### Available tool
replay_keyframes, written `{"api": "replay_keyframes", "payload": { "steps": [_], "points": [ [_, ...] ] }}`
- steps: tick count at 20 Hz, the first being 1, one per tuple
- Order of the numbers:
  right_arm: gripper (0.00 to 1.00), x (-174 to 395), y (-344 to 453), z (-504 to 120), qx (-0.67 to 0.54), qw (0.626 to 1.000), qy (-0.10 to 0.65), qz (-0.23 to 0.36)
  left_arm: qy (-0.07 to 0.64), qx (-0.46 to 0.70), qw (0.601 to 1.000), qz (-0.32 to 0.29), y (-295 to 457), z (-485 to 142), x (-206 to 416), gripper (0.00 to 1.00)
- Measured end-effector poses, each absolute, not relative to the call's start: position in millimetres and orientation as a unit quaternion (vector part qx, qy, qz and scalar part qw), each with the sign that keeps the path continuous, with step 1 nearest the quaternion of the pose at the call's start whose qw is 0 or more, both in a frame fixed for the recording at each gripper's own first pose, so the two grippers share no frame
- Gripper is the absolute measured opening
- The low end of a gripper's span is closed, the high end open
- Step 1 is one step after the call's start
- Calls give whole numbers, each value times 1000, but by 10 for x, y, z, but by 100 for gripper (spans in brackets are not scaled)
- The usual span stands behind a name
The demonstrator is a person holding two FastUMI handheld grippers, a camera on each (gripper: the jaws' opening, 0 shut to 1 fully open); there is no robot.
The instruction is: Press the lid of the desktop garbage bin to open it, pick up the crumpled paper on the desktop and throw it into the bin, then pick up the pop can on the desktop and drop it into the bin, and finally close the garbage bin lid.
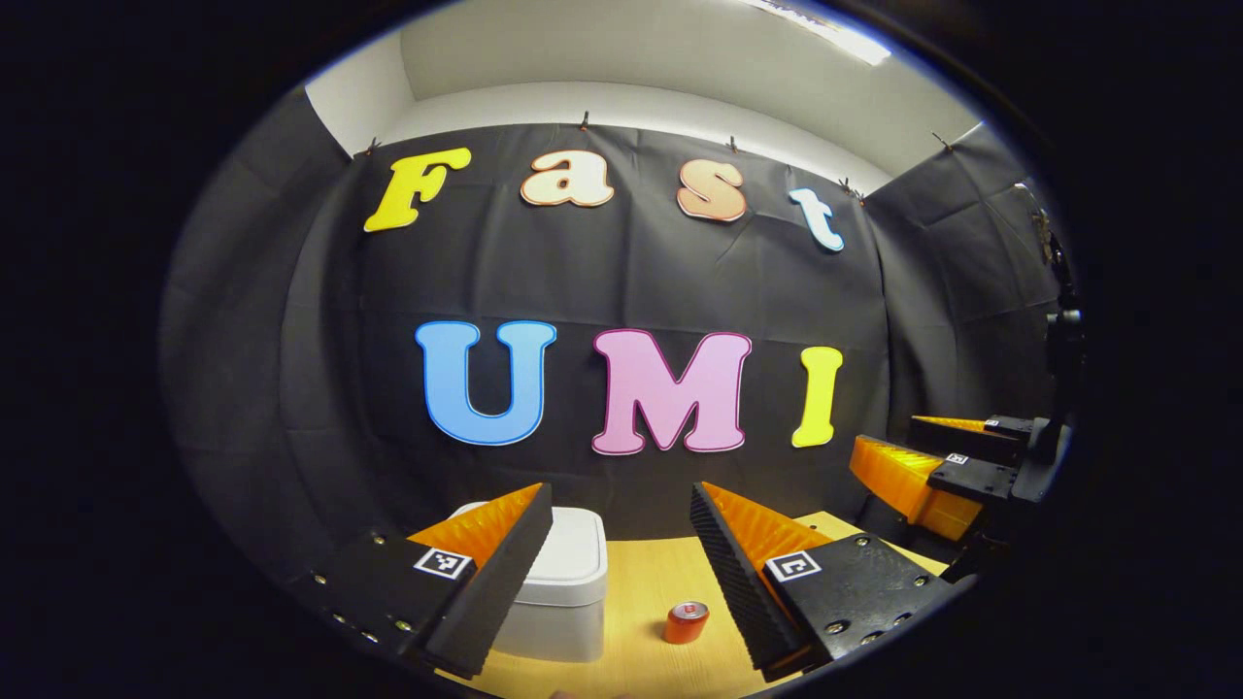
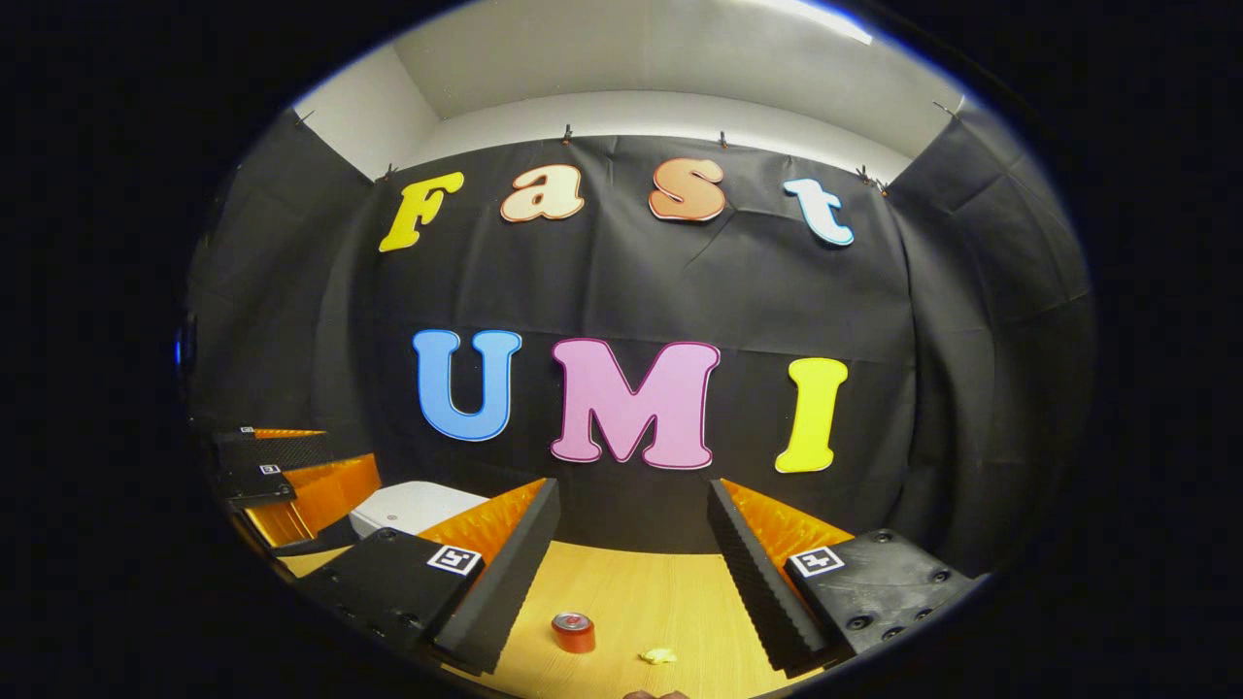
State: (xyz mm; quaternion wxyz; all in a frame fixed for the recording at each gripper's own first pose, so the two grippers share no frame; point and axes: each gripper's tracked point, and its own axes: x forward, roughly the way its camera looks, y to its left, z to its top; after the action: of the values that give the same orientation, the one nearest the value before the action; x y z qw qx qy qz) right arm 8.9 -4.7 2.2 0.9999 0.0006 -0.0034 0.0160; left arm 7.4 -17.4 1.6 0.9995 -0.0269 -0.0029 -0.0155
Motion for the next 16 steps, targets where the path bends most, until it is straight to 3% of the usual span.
{"api": "replay_keyframes", "payload": {
  "steps": [8,9,10,11,13,14,15,16],
  "points": [
    [99,41,6,37,0,1000,-4,23,12,-53,998,-4,-53,-36,106,94],
    [89,36,9,32,-1,1000,-4,23,13,-59,998,2,2,-38,106,95],
    [89,34,13,24,-1,1000,-3,23,14,-58,998,9,58,-49,114,94],
    [99,24,20,7,-1,1000,-2,24,18,-55,998,15,109,-90,128,95],
    [99,27,12,-15,-6,1000,0,23,31,-52,998,18,168,-175,176,94],
    [89,34,13,-41,-8,1000,4,22,38,-47,998,22,209,-213,213,94],
    [89,38,22,-85,-8,1000,8,22,45,-42,998,30,274,-260,258,95],
    [99,41,31,-117,-9,1000,13,23,50,-40,997,31,301,-291,297,95]
  ]
}}
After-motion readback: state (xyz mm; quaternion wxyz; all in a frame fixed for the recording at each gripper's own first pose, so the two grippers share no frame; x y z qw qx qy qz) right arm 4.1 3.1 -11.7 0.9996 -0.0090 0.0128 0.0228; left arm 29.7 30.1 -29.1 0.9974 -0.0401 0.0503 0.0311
